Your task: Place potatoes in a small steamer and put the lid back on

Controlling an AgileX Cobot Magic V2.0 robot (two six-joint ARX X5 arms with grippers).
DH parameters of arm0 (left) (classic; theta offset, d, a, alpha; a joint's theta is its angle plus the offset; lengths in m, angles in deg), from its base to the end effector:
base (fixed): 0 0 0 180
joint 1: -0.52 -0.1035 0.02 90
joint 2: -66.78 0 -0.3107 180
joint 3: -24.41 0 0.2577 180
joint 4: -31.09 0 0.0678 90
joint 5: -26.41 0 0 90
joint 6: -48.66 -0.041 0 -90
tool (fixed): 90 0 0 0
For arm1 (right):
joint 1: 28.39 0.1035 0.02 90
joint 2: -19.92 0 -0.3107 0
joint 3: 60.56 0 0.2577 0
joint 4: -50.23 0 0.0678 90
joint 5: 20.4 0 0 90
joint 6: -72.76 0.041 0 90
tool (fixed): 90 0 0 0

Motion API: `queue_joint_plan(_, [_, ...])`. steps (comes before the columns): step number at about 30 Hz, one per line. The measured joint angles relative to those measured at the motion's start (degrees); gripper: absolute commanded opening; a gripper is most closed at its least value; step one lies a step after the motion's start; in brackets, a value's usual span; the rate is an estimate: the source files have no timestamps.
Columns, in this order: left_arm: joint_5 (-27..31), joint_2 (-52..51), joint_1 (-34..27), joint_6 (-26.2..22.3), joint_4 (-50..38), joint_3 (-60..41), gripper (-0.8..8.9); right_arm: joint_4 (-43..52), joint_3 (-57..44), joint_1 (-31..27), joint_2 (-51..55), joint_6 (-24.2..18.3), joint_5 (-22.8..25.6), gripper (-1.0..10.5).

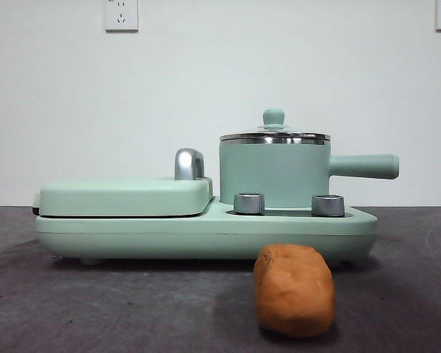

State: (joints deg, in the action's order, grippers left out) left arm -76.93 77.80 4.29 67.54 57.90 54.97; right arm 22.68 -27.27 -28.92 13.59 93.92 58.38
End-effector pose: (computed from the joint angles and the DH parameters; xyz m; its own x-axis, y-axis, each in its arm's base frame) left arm 0.0640 -0.0137 0.2355 0.9479 -0.2937 -0.1231 0.2358 0.9071 -0.3486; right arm 0.0490 0.0075 0.2535 0.9826 0.1855 -0.0101 -0.1693 0.9164 0.3628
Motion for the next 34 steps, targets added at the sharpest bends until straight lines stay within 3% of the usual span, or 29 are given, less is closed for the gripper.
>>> queue_joint_plan(6, [-4.92, 10.14, 1.14, -0.04, 5.66, 11.39, 0.07, -10.88, 13.97, 0.00, -8.17, -0.50, -6.73, 0.1])
queue_joint_plan(16, [-17.00, 23.91, 2.75, -1.29, 7.15, 24.15, 0.16, -25.18, 30.77, 0.00, -19.85, -8.24, -19.37, 0.5])
queue_joint_plan(20, [-21.97, 27.63, 4.00, -1.27, 7.45, 26.29, 1.07, -26.77, 33.27, 0.00, -22.18, -9.88, -21.75, 2.0])
queue_joint_plan(27, [-22.75, 31.21, 7.08, -1.27, 7.48, 29.64, 4.09, -27.50, 33.40, 0.00, -23.91, -10.62, -23.96, 4.1])
queue_joint_plan(34, [-22.77, 37.03, 11.08, -1.27, 7.54, 33.83, 4.11, -27.50, 33.40, 0.00, -25.75, -10.78, -25.35, 4.6])
